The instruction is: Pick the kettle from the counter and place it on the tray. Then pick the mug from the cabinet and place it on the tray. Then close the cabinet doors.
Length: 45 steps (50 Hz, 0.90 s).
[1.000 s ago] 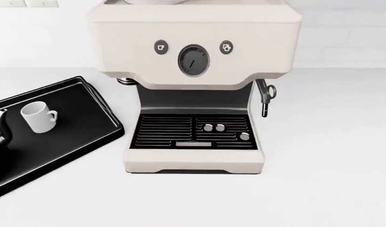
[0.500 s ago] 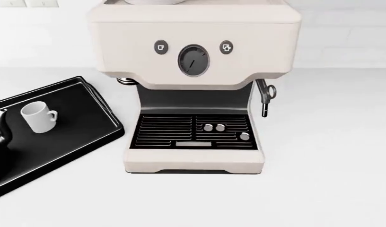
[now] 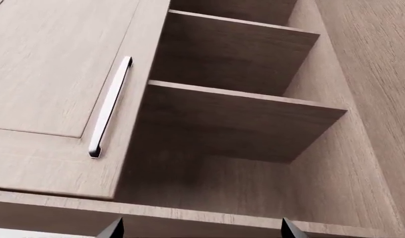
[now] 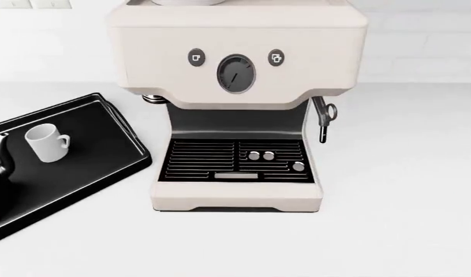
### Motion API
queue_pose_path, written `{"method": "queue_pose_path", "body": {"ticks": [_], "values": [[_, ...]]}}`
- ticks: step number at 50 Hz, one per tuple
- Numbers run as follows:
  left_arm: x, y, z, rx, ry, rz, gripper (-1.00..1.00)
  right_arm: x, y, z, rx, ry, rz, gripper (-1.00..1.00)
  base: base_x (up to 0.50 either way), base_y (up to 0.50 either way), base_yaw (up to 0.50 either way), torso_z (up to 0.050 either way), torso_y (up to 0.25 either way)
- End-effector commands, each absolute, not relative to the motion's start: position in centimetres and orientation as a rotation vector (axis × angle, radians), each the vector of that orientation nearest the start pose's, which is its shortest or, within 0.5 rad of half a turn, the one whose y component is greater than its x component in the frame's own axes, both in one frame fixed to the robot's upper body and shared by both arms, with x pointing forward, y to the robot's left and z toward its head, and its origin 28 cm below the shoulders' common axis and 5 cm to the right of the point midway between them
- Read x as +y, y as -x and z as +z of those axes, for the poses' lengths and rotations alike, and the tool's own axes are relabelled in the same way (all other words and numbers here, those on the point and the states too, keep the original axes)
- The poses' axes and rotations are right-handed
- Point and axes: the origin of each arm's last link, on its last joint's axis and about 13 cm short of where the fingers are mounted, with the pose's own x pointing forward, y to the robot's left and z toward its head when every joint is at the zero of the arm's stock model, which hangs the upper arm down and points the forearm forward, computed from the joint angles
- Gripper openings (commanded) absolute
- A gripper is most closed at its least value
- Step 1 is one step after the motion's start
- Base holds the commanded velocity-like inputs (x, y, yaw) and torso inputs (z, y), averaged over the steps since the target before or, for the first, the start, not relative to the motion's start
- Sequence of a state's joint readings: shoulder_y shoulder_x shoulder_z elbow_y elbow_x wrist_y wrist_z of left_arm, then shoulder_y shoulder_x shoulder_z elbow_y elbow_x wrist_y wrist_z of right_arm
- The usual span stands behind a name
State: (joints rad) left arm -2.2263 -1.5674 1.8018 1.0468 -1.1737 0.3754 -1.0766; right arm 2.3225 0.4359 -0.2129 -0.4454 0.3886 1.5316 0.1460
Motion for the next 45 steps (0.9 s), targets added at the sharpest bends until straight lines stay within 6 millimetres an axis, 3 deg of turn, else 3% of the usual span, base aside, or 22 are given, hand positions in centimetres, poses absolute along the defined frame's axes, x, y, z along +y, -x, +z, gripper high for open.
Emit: {"method": "queue_pose_path", "body": {"ticks": [1,23,36,45], "values": [[25.7,-10.7,33.1,-0.945,0.125,-0.072,1.0,-13.0,-11.5,58.0,-0.989,0.101,-0.025,1.0,0.0,0.0,0.0,0.0,0.0],[25.7,-10.8,32.7,-0.937,0.135,-0.057,1.0,-9.6,-14.8,61.2,-0.964,0.118,0.264,1.0,0.0,0.0,0.0,0.001,0.0],[25.6,-10.9,32.5,-0.932,0.144,-0.051,1.0,-6.9,-18.2,61.0,-0.84,0.067,0.401,1.0,0.0,0.0,0.0,0.001,0.0],[25.6,-10.9,32.4,-0.93,0.144,-0.047,1.0,-4.9,-21.4,59.5,-0.756,0.061,0.44,1.0,0.0,0.0,0.0,0.001,0.0]]}}
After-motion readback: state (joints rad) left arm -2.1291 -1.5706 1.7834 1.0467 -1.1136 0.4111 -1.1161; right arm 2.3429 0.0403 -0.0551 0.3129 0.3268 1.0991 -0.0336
